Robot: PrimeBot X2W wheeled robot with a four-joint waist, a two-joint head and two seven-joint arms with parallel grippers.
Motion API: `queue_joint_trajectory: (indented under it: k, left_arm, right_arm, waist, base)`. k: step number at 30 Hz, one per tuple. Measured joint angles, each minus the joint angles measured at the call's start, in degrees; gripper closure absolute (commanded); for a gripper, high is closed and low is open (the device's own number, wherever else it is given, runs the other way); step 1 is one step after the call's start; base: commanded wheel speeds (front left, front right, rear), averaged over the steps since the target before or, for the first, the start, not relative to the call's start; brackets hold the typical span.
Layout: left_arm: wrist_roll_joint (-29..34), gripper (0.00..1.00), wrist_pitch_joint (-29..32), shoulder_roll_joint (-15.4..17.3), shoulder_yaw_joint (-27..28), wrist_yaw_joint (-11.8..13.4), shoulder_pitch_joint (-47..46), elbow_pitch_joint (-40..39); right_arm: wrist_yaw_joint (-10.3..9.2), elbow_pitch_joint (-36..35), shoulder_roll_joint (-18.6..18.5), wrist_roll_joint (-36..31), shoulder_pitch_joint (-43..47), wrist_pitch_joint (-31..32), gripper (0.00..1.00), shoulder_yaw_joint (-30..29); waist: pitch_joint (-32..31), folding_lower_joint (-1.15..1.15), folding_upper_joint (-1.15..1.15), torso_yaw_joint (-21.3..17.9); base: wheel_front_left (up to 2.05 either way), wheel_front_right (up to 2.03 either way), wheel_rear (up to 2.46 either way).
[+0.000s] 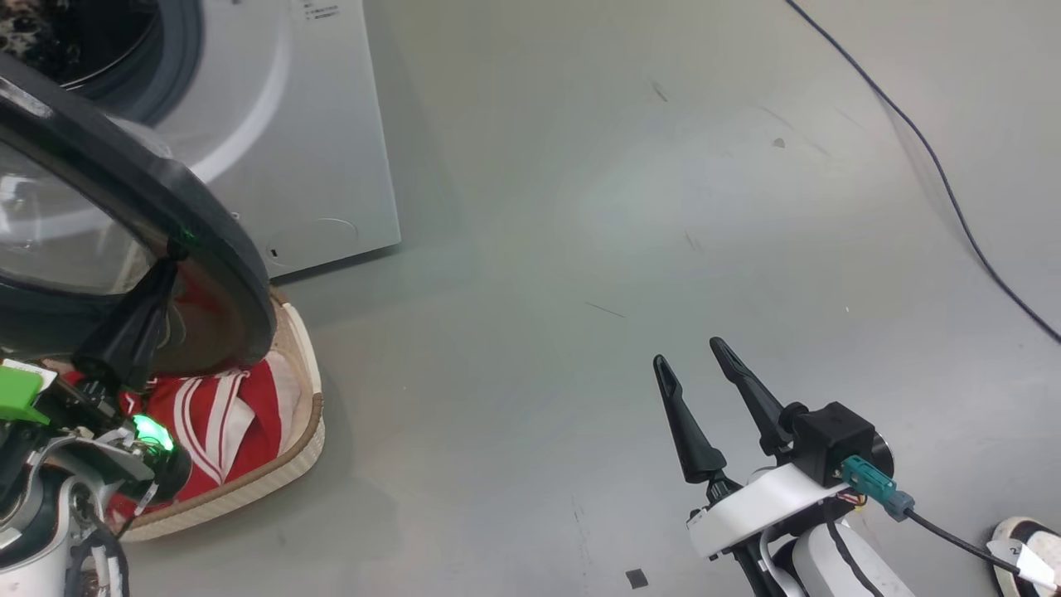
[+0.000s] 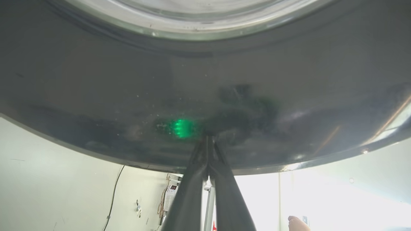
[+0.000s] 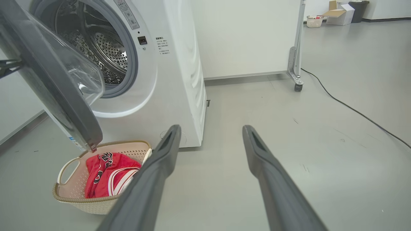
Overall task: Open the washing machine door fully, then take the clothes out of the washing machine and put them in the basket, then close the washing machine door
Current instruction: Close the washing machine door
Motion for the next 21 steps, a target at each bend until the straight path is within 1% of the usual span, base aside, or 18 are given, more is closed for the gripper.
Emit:
queue_joint_trajectory:
  k: [3,6,10,13,16,21]
  left_arm:
    - [0.57,1.00,-1.58,-0.10,0.34,0.01,-0.69,0.81]
    - [1.02,1.00,-4.08,-0.13,1.81,0.02,-1.44,1.63]
    - [3.04,1.00,-7.48,-0.48,3.33,0.02,-3.01,3.09]
    - [3.90,1.00,-9.17,-0.91,3.12,0.02,-4.46,4.33]
    - [3.94,1.00,-9.60,-1.65,2.03,0.03,-5.71,5.11]
    - [4.47,1.00,-9.02,-2.40,-1.19,0.03,-6.63,6.31]
  right_arm:
    - [0.00,-0.14,0.07,0.32,0.18,0.00,0.00,-0.11]
    - [-0.01,-0.32,0.14,0.41,0.49,0.00,0.00,-0.38]
    - [-0.02,-0.62,0.26,0.48,0.83,0.00,0.00,-1.07]
    - [-0.36,-1.11,0.31,0.57,1.90,0.00,0.00,-2.21]
    - [-0.52,-1.31,0.33,0.57,2.56,0.00,0.00,-2.68]
    - [-0.57,-2.56,0.42,0.54,2.74,0.00,0.00,-3.97]
  waist:
    - [-0.01,0.00,0.00,-2.06]
    - [0.02,0.00,0.00,-4.09]
    - [0.11,0.00,0.00,-6.59]
    - [0.23,0.00,0.00,-7.99]
    - [0.39,0.00,0.00,-8.50]
    - [0.36,0.00,0.00,-7.26]
  base:
    - [0.00,0.00,0.00]
    - [0.00,0.00,0.00]
    - [0.00,0.00,0.00]
    - [0.00,0.00,0.00]
    - [0.00,0.00,0.00]
    - [0.00,0.00,0.00]
